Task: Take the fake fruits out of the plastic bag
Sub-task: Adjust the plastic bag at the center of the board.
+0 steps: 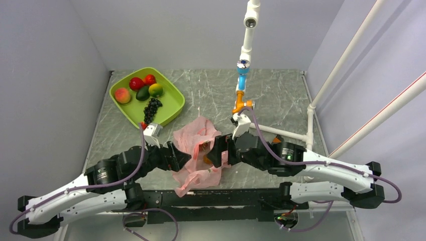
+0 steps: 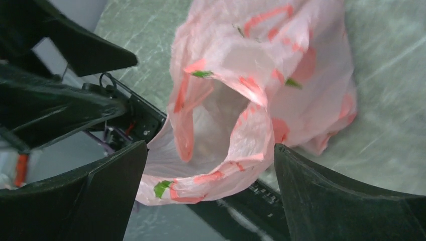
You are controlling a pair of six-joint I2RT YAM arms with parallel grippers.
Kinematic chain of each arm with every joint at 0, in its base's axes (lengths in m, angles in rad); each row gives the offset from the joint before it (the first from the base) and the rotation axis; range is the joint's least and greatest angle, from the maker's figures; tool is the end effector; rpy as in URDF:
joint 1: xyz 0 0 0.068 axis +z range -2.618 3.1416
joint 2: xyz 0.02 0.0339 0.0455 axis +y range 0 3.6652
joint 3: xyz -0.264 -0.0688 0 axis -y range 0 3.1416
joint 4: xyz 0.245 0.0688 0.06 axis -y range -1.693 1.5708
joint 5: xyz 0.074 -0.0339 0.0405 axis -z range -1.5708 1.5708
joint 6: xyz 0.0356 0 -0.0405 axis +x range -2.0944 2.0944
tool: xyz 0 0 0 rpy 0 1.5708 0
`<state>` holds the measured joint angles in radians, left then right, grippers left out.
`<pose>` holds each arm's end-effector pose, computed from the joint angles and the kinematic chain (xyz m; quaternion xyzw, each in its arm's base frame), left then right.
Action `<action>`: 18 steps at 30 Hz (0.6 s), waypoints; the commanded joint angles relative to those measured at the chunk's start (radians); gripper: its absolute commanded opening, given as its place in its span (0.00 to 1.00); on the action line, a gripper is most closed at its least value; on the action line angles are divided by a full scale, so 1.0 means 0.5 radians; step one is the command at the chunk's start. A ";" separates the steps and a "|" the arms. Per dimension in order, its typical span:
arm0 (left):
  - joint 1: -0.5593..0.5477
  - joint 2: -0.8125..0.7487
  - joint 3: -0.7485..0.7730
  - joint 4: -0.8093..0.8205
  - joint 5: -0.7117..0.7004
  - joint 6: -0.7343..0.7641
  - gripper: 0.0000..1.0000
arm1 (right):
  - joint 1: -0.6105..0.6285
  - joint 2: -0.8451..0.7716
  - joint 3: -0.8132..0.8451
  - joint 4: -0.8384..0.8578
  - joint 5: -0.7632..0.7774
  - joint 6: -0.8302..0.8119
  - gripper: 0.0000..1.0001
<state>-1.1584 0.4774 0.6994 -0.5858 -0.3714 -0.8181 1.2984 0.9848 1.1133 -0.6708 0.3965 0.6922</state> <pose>0.0565 -0.0969 0.3091 0.0338 0.8153 -0.3821 0.4338 0.0673 0.1897 0.3692 -0.1623 0.8436 0.3112 0.4063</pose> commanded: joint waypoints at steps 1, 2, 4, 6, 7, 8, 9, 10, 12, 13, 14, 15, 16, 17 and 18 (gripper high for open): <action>-0.004 0.206 0.207 -0.225 0.131 0.137 0.99 | 0.006 0.061 -0.163 -0.118 -0.008 0.844 1.00; -0.004 0.278 0.232 -0.240 0.146 0.149 1.00 | 0.004 0.081 -0.182 -0.140 -0.022 0.948 1.00; -0.006 0.432 0.276 -0.222 0.164 0.169 0.99 | 0.005 0.126 -0.201 -0.182 -0.046 1.059 1.00; -0.005 0.582 0.304 -0.134 0.207 0.206 0.99 | 0.014 0.144 -0.245 -0.116 -0.116 1.096 1.00; -0.006 0.655 0.317 -0.092 0.208 0.225 0.99 | 0.016 0.151 -0.279 -0.066 -0.169 1.115 1.00; -0.006 0.730 0.343 -0.097 0.190 0.230 0.99 | 0.024 0.156 -0.322 0.003 -0.222 1.121 0.99; -0.006 0.834 0.383 -0.159 0.131 0.213 1.00 | 0.034 0.159 -0.366 0.063 -0.268 1.126 0.97; -0.007 0.896 0.413 -0.239 0.045 0.190 0.99 | 0.050 0.155 -0.405 0.100 -0.295 1.137 0.95; -0.003 0.977 0.425 -0.313 -0.084 0.200 0.99 | 0.087 0.135 -0.486 0.163 -0.332 1.110 0.91; -0.003 1.005 0.421 -0.326 -0.119 0.218 0.98 | 0.090 0.122 -0.534 0.214 -0.371 1.073 0.86; 0.002 1.028 0.417 -0.340 -0.152 0.231 0.94 | 0.091 0.103 -0.583 0.289 -0.430 1.012 0.77; 0.016 1.048 0.417 -0.365 -0.189 0.238 0.89 | 0.091 0.085 -0.654 0.389 -0.509 0.916 0.56; 0.037 1.067 0.422 -0.404 -0.232 0.236 0.80 | 0.090 0.073 -0.732 0.510 -0.590 0.800 0.32; 0.066 1.077 0.427 -0.452 -0.284 0.229 0.70 | 0.091 0.066 -0.805 0.594 -0.652 0.711 0.15; 0.103 1.076 0.433 -0.488 -0.333 0.239 0.57 | 0.091 0.067 -0.878 0.622 -0.647 0.658 0.01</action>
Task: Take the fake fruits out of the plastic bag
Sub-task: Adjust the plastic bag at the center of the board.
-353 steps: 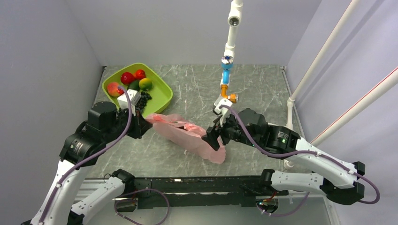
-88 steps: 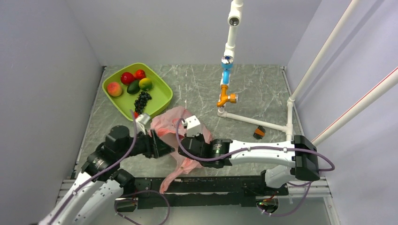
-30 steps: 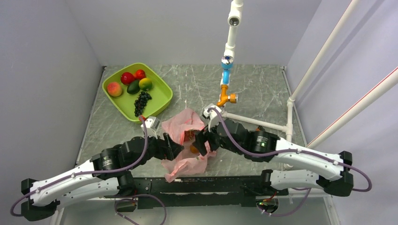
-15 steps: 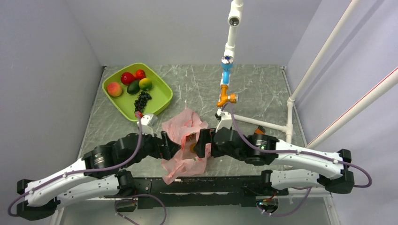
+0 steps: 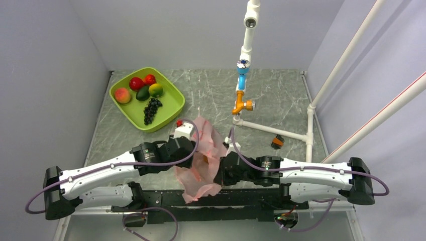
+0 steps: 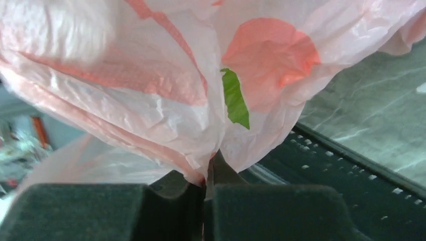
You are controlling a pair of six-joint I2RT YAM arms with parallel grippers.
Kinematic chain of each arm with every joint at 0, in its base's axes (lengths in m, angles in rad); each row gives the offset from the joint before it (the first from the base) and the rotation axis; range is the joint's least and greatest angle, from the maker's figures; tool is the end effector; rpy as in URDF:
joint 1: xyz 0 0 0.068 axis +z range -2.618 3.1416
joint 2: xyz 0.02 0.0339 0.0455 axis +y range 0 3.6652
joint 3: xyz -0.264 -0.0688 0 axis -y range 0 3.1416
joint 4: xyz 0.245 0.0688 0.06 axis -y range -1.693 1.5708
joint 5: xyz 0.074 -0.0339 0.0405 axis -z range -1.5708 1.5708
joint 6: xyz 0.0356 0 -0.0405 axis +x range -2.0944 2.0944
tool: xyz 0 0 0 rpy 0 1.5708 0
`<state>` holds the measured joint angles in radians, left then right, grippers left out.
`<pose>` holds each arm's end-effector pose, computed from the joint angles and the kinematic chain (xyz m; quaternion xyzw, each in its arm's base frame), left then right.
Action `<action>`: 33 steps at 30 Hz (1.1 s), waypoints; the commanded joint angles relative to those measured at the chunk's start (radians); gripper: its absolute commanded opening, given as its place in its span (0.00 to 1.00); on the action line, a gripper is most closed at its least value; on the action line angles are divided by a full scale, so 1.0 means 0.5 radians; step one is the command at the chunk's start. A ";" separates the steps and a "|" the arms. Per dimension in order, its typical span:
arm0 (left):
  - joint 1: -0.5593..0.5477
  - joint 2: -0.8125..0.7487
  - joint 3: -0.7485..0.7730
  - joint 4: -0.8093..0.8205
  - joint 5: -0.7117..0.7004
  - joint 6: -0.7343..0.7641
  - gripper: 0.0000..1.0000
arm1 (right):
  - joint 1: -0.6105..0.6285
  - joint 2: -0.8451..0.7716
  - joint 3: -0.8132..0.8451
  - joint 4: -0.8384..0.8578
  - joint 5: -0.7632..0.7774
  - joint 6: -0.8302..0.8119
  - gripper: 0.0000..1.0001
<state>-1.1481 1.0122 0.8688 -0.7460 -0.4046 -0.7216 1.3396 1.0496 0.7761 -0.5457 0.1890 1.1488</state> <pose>0.0942 -0.1752 0.2789 0.1298 0.9166 -0.1509 0.3468 0.0558 0.2078 0.2544 -0.0537 0.9252 0.3179 0.2004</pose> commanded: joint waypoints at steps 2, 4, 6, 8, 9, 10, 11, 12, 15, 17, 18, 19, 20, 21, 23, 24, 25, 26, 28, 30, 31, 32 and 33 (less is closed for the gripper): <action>0.172 -0.011 0.098 -0.204 -0.328 0.117 0.36 | 0.009 -0.061 -0.309 0.286 -0.014 -0.363 0.00; 0.344 -0.041 0.076 -0.169 -0.294 0.242 0.22 | 0.000 -0.072 -0.415 0.223 0.240 -0.387 0.00; 0.608 -0.061 0.059 -0.091 -0.162 0.384 0.18 | -0.002 -0.066 -0.494 0.274 0.431 -0.454 0.00; 0.781 -0.064 0.052 -0.001 -0.053 0.511 0.12 | -0.001 -0.033 -0.501 0.376 0.550 -0.530 0.00; 0.846 -0.059 0.058 0.032 -0.011 0.566 0.11 | -0.001 -0.011 -0.492 0.441 0.569 -0.574 0.00; 0.904 -0.047 0.078 0.042 0.027 0.611 0.11 | -0.001 0.007 -0.470 0.484 0.596 -0.613 0.00; 0.941 -0.032 0.106 0.037 0.045 0.645 0.11 | -0.002 0.017 -0.447 0.509 0.631 -0.638 0.00; 0.960 -0.021 0.138 0.014 0.048 0.668 0.12 | -0.001 0.017 -0.428 0.512 0.660 -0.645 0.00; 0.968 -0.066 0.217 -0.101 0.092 0.681 0.16 | -0.003 -0.027 -0.411 0.545 0.674 -0.700 0.00; 0.968 -0.180 0.209 -0.129 0.214 0.680 0.32 | -0.001 -0.065 -0.439 0.584 0.627 -0.738 0.00; 0.968 -0.256 0.192 -0.137 0.295 0.678 0.41 | -0.002 -0.081 -0.459 0.591 0.615 -0.736 0.00; 0.968 -0.328 0.175 -0.154 0.371 0.668 0.50 | -0.001 -0.101 -0.482 0.616 0.600 -0.746 0.00; 0.969 -0.415 0.164 -0.183 0.434 0.650 0.62 | -0.002 -0.123 -0.515 0.647 0.577 -0.760 0.00; 0.968 -0.509 0.140 -0.217 0.496 0.625 0.69 | -0.001 -0.154 -0.558 0.682 0.561 -0.767 0.00; 0.968 -0.690 0.095 -0.221 0.687 0.615 0.79 | -0.002 -0.197 -0.602 0.744 0.535 -0.769 0.00; 0.968 -0.772 0.080 -0.219 0.797 0.610 0.84 | 0.000 -0.211 -0.616 0.771 0.523 -0.783 0.00; 0.968 -0.853 0.076 -0.230 0.908 0.603 0.86 | -0.002 -0.217 -0.620 0.789 0.515 -0.791 0.00; 0.968 -0.924 0.081 -0.244 1.020 0.589 0.88 | -0.001 -0.218 -0.613 0.802 0.512 -0.806 0.00; 0.968 -1.054 0.085 -0.245 1.207 0.518 0.89 | -0.004 -0.193 -0.586 0.806 0.520 -0.827 0.00; 0.969 -1.181 0.052 -0.152 1.377 0.399 0.88 | -0.007 -0.152 -0.549 0.789 0.527 -0.836 0.00; 0.968 -1.247 -0.001 -0.033 1.495 0.318 0.87 | -0.009 -0.131 -0.532 0.788 0.523 -0.840 0.00; 0.968 -1.307 -0.085 0.131 1.673 0.216 0.85 | -0.008 -0.112 -0.520 0.801 0.507 -0.844 0.00; 0.968 -1.332 -0.194 0.348 1.831 0.106 0.81 | -0.012 -0.097 -0.510 0.814 0.491 -0.844 0.00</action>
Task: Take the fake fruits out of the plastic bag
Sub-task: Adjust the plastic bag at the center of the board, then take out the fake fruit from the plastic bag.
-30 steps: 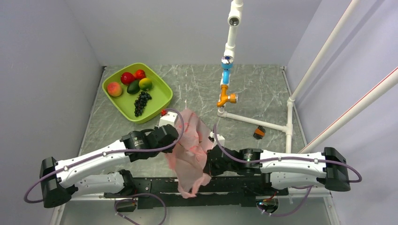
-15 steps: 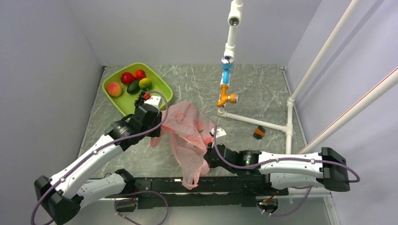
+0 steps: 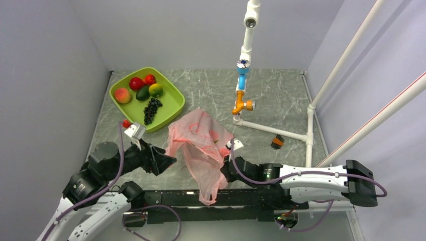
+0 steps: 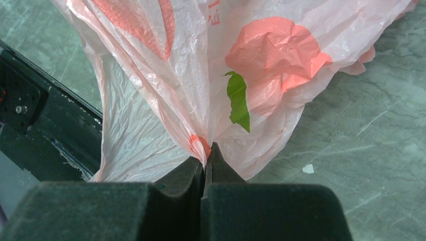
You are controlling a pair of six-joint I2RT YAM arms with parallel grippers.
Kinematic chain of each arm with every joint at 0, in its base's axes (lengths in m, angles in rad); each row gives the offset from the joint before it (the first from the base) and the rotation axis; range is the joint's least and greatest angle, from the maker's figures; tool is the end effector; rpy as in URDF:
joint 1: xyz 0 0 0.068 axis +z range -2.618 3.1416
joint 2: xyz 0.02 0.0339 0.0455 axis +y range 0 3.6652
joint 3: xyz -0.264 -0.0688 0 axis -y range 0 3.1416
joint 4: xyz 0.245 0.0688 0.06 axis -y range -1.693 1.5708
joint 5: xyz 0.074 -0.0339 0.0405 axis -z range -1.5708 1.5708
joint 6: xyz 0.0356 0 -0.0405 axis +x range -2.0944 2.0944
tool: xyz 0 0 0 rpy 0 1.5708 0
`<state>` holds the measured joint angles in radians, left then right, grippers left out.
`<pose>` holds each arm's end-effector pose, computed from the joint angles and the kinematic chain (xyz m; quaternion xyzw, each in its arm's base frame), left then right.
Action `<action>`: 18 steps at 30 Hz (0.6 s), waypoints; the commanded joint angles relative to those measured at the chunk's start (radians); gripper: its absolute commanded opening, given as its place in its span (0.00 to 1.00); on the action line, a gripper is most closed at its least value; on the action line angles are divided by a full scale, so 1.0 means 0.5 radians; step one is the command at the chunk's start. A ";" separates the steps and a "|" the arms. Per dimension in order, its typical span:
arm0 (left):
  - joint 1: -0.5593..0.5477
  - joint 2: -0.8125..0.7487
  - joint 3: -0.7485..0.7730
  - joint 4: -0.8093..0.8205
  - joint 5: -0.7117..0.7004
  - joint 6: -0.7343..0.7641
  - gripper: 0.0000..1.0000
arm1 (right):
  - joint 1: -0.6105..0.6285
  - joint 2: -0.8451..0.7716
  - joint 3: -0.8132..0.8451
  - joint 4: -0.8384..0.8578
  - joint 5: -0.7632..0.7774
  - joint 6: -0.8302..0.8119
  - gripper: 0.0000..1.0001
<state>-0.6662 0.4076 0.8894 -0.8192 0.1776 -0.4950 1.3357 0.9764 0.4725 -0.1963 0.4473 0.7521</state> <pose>0.0510 -0.0481 0.3488 0.1206 0.8052 -0.3765 0.4420 0.0608 0.1878 0.1981 -0.1648 0.8737 0.2543 0.3806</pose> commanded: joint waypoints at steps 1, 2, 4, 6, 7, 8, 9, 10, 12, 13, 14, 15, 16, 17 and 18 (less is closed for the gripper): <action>0.004 -0.119 -0.344 0.690 0.791 -0.446 0.76 | -0.009 0.059 0.110 0.130 -0.044 -0.048 0.00; -0.002 -0.103 -0.433 0.817 0.838 -0.494 0.71 | -0.010 0.062 0.118 0.146 -0.060 -0.047 0.00; -0.043 -0.078 -0.523 0.828 0.711 -0.452 0.67 | -0.015 0.051 0.135 0.167 -0.083 -0.046 0.00; -0.145 -0.056 -0.620 0.963 0.605 -0.436 0.65 | -0.018 0.023 0.153 0.162 -0.101 -0.032 0.00; -0.186 -0.024 -0.672 1.048 0.558 -0.438 0.64 | -0.018 -0.004 0.160 0.151 -0.107 -0.022 0.00; -0.303 0.029 -0.703 1.113 0.483 -0.408 0.61 | -0.017 -0.034 0.163 0.149 -0.112 -0.017 0.00; -0.414 0.112 -0.717 1.136 0.284 -0.365 0.59 | -0.018 -0.065 0.162 0.143 -0.115 -0.009 0.00; -0.539 0.167 -0.724 1.145 0.100 -0.333 0.58 | -0.020 -0.107 0.162 0.137 -0.114 -0.005 0.00; -0.767 0.280 -0.759 1.253 -0.251 -0.262 0.54 | -0.023 -0.183 0.154 0.116 -0.101 0.014 0.00; -0.856 0.310 -0.794 1.332 -0.402 -0.241 0.53 | -0.030 -0.220 0.147 0.108 -0.100 0.021 0.00; -0.905 0.344 -0.837 1.413 -0.524 -0.228 0.53 | -0.034 -0.251 0.142 0.100 -0.106 0.030 0.00; -0.925 0.381 -0.883 1.500 -0.595 -0.212 0.54 | -0.042 -0.277 0.135 0.094 -0.118 0.037 0.00; -0.933 0.423 -0.923 1.580 -0.659 -0.205 0.54 | -0.047 -0.295 0.132 0.088 -0.133 0.042 0.00; -0.939 0.464 -0.965 1.674 -0.707 -0.193 0.54 | -0.051 -0.306 0.127 0.086 -0.146 0.044 0.00; -0.941 0.510 -0.998 1.762 -0.752 -0.180 0.54 | -0.052 -0.314 0.122 0.083 -0.159 0.049 0.00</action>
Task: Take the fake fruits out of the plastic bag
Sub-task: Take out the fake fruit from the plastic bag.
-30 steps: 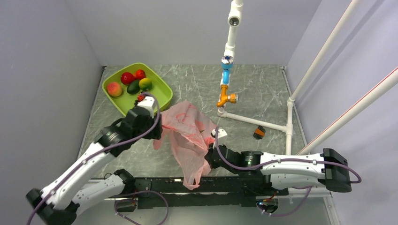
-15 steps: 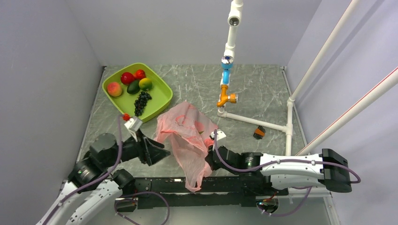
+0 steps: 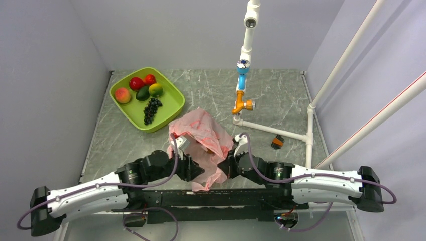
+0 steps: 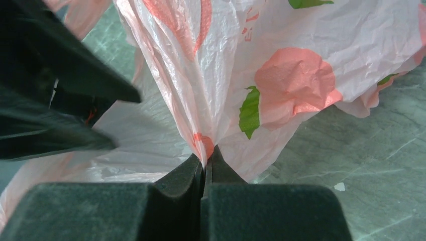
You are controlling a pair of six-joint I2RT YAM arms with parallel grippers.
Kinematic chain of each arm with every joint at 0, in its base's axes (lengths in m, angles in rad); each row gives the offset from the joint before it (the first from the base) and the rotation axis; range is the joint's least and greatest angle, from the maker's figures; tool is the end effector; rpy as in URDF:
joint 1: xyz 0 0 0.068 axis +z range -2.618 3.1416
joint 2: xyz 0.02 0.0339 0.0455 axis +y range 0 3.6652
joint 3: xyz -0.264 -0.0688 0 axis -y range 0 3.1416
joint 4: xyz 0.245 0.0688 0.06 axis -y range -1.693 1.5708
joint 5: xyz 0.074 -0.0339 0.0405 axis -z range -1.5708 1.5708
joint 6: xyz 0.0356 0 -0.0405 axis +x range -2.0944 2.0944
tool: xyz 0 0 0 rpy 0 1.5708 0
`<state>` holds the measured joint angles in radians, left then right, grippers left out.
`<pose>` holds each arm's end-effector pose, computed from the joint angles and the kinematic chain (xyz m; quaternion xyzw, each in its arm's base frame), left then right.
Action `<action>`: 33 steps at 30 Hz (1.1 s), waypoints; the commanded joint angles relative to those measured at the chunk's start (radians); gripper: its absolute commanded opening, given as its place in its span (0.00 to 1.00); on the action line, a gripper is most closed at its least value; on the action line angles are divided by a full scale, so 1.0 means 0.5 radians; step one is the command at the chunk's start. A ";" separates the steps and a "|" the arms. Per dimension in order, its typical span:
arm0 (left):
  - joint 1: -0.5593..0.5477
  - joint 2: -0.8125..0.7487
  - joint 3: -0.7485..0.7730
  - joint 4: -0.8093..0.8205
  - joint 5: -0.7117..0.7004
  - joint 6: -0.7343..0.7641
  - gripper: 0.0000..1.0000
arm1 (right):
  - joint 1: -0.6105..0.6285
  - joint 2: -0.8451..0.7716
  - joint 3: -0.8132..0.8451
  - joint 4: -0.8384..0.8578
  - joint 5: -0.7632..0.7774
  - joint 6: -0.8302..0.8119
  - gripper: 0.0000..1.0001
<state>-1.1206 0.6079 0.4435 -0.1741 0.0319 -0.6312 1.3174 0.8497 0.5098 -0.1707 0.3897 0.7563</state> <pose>0.0678 -0.1429 0.2470 0.2066 0.7895 -0.4522 0.3600 0.0607 0.1805 0.2344 -0.1403 0.8404 0.3420 0.3962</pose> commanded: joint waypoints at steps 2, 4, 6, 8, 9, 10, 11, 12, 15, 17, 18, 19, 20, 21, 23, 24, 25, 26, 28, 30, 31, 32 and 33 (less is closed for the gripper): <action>-0.035 0.236 -0.128 0.579 -0.564 0.119 0.54 | -0.015 -0.057 0.043 0.020 -0.057 0.057 0.00; -0.035 0.400 -0.071 0.587 -0.655 0.148 0.52 | -0.016 -0.053 0.024 0.033 -0.069 0.063 0.00; -0.035 0.564 -0.001 0.600 -0.738 0.171 0.52 | -0.017 -0.045 0.001 0.055 -0.082 0.073 0.00; -0.033 0.708 0.065 0.614 -0.827 0.173 0.58 | -0.018 -0.040 -0.015 0.067 -0.093 0.082 0.00; -0.034 0.784 0.106 0.604 -0.867 0.178 0.61 | -0.018 -0.039 -0.023 0.077 -0.098 0.088 0.00; -0.033 0.852 0.151 0.583 -0.903 0.175 0.63 | -0.017 -0.043 -0.032 0.084 -0.102 0.091 0.00; -0.035 0.920 0.190 0.558 -0.953 0.162 0.66 | -0.016 -0.050 -0.042 0.097 -0.111 0.096 0.00; -0.034 0.980 0.226 0.542 -0.993 0.151 0.69 | -0.015 -0.061 -0.050 0.104 -0.116 0.099 0.00; -0.032 1.126 0.301 0.540 -1.085 0.117 0.78 | -0.017 -0.084 -0.063 0.104 -0.120 0.101 0.00; -0.033 1.201 0.326 0.596 -1.108 0.116 0.83 | -0.018 -0.101 -0.066 0.087 -0.120 0.101 0.00; -0.031 1.250 0.350 0.616 -1.113 0.123 0.85 | -0.019 -0.109 -0.069 0.078 -0.120 0.101 0.00; -0.029 1.299 0.381 0.618 -1.121 0.128 0.87 | -0.016 -0.118 -0.074 0.072 -0.120 0.099 0.00; -0.029 1.386 0.420 0.620 -1.118 0.141 0.88 | -0.021 -0.128 -0.082 0.068 -0.120 0.100 0.00; -0.029 1.451 0.454 0.620 -1.116 0.150 0.88 | -0.018 -0.142 -0.088 0.063 -0.116 0.103 0.00; -0.029 1.565 0.519 0.627 -1.118 0.163 0.90 | -0.018 -0.167 -0.112 0.063 -0.114 0.111 0.00; -0.029 1.617 0.541 0.635 -1.122 0.170 0.90 | -0.017 -0.180 -0.126 0.065 -0.115 0.119 0.00; -0.030 1.661 0.560 0.634 -1.140 0.180 0.90 | -0.018 -0.188 -0.140 0.064 -0.114 0.126 0.00; -0.028 1.702 0.571 0.642 -1.162 0.189 0.90 | -0.018 -0.205 -0.156 0.065 -0.114 0.135 0.00; -0.024 1.771 0.586 0.657 -1.203 0.199 0.90 | -0.018 -0.224 -0.197 0.064 -0.115 0.161 0.00; -0.021 1.840 0.599 0.677 -1.193 0.212 0.88 | -0.018 -0.242 -0.234 0.060 -0.114 0.178 0.00; -0.020 1.878 0.615 0.664 -1.190 0.205 0.88 | -0.018 -0.253 -0.248 0.053 -0.112 0.185 0.00; -0.020 1.913 0.624 0.650 -1.197 0.192 0.87 | -0.016 -0.263 -0.261 0.047 -0.110 0.187 0.00; -0.020 1.940 0.622 0.650 -1.206 0.187 0.86 | -0.016 -0.273 -0.271 0.042 -0.106 0.189 0.00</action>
<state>-1.1332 1.5318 0.7132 0.1146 -0.5247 -0.5392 1.3075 0.7433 0.3923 -0.1684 0.3355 0.8249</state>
